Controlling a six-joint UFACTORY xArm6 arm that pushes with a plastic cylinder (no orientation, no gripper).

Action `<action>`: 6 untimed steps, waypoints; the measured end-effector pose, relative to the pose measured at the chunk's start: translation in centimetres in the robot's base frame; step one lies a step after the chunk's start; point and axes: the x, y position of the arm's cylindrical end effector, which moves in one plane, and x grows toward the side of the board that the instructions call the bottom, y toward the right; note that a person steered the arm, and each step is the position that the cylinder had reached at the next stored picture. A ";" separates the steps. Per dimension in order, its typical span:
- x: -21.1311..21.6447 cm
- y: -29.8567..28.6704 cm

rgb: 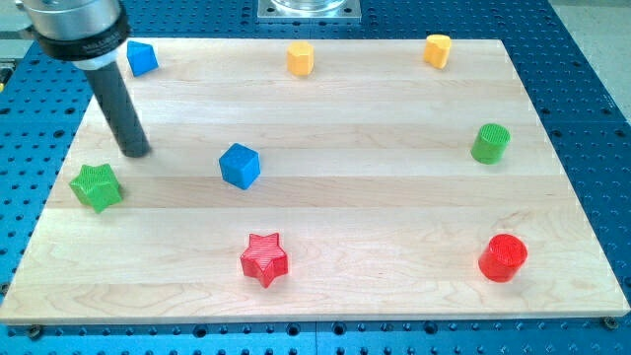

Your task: Place the green star at the bottom left corner

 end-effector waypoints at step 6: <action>8.9 -2.4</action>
